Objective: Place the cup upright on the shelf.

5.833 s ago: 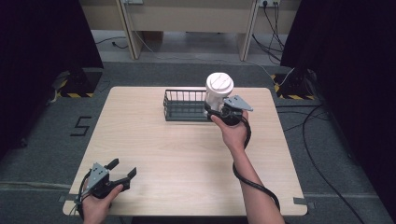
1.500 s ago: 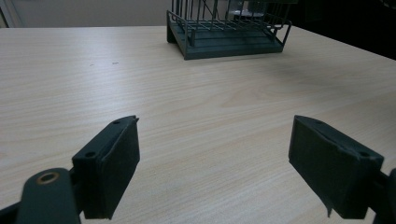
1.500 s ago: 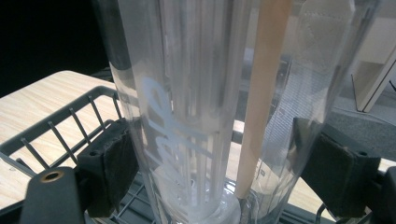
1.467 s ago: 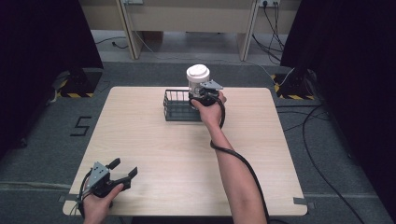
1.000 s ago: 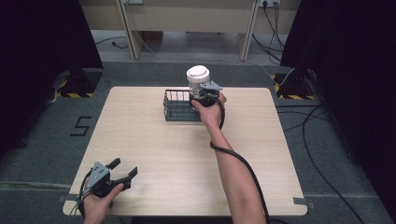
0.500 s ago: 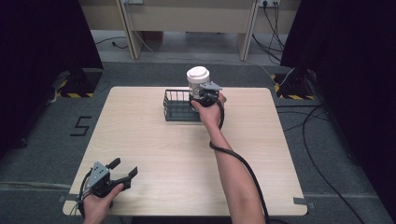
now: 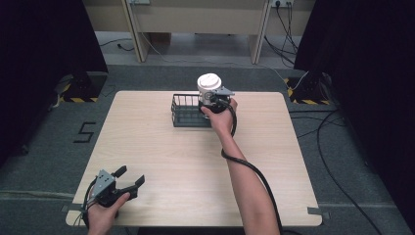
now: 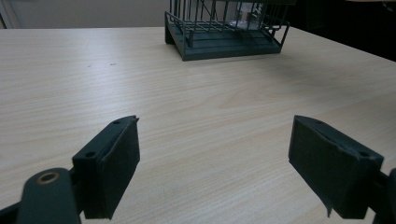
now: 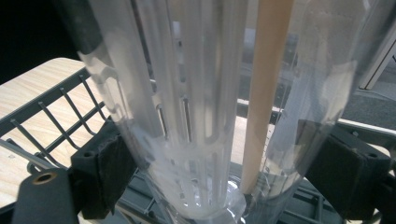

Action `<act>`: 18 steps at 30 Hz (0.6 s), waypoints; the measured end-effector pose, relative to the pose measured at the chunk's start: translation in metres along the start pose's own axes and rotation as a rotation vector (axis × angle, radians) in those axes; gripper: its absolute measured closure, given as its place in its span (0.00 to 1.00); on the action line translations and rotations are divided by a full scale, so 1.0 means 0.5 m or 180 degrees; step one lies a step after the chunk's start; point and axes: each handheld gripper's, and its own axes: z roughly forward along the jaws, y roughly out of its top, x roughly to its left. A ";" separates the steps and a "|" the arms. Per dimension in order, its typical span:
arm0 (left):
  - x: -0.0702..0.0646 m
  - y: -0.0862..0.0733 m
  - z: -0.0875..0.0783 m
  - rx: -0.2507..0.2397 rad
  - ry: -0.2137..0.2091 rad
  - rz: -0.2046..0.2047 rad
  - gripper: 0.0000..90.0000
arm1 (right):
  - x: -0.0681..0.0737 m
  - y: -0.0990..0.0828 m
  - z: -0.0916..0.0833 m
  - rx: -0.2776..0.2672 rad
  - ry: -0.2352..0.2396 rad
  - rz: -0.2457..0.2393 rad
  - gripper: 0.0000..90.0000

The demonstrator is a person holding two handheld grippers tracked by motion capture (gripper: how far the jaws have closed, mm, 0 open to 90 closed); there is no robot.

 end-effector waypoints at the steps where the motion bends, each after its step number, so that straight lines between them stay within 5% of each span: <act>1: 0.000 0.000 0.000 -0.0002 -0.0001 0.0002 0.18 | 0.000 0.000 -0.001 -0.0003 -0.0004 -0.0007 0.17; 18: -0.001 0.000 0.000 0.0001 0.0007 0.0020 0.18 | -0.011 -0.005 -0.065 -0.0004 0.0095 -0.0058 0.17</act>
